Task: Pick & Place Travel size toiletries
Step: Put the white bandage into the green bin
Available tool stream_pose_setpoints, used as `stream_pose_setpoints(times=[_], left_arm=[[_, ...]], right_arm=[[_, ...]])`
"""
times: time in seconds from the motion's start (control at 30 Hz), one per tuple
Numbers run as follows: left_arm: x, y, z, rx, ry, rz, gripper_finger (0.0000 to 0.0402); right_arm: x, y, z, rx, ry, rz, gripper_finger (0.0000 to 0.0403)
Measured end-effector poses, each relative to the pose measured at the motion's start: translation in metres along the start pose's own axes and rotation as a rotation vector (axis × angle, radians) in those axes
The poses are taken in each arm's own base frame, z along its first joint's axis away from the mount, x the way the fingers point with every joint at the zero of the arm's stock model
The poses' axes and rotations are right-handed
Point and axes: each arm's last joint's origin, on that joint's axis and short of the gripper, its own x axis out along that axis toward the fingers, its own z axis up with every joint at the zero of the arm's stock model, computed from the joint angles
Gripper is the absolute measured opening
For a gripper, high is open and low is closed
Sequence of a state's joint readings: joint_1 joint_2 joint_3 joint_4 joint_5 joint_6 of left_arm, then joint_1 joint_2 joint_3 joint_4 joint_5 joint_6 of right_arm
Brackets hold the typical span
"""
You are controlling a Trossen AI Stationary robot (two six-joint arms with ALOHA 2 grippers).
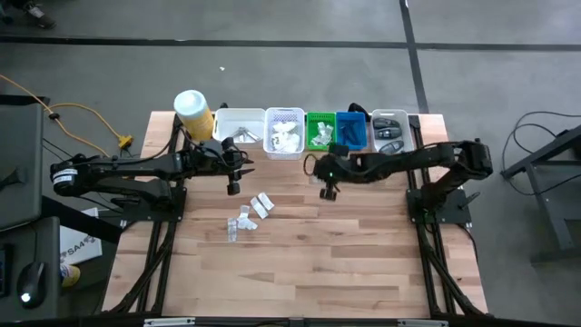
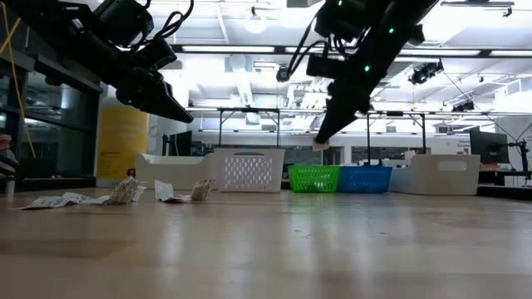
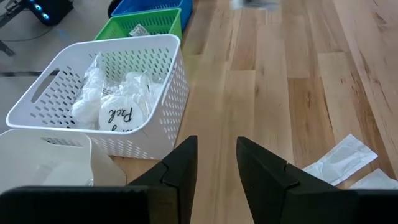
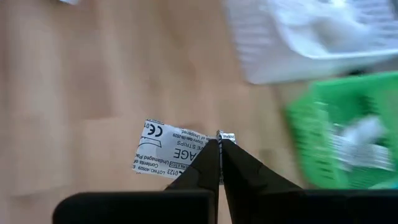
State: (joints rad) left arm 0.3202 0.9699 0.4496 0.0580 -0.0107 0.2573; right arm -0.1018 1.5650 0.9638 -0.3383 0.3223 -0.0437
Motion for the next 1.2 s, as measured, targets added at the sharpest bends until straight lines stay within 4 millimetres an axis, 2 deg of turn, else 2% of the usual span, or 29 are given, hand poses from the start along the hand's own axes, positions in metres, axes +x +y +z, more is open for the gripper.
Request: stream_pose_setpoints(times=[0.3,0.5,0.63,0.83,0.93,1.03,1.2], left_arm=[[0.000,0.000,0.000,0.000,-0.001,0.001,0.0110],[0.000,0.000,0.000,0.000,-0.002,0.001,0.0110],[0.000,0.000,0.000,0.000,-0.002,0.001,0.0110],[0.000,0.000,0.000,0.000,-0.003,0.001,0.0110],[0.000,0.000,0.000,0.000,-0.003,0.001,0.0110],[0.000,0.000,0.000,0.000,-0.002,0.001,0.0110],[0.000,0.000,0.000,-0.002,-0.002,0.001,0.0110]], right_arm=[[0.013,-0.064,0.001,0.010,-0.003,-0.300,0.0003],[0.023,-0.103,0.002,0.003,-0.057,-0.388,0.0003],[0.034,-0.124,-0.006,-0.025,-0.057,-0.332,0.0003],[0.055,-0.139,-0.019,-0.084,-0.029,-0.268,0.0012],[0.058,-0.142,-0.021,-0.101,-0.025,-0.268,0.0027],[0.059,-0.143,-0.020,-0.104,-0.044,-0.253,0.0055],[0.059,-0.143,-0.020,-0.072,-0.052,-0.256,0.0129]])
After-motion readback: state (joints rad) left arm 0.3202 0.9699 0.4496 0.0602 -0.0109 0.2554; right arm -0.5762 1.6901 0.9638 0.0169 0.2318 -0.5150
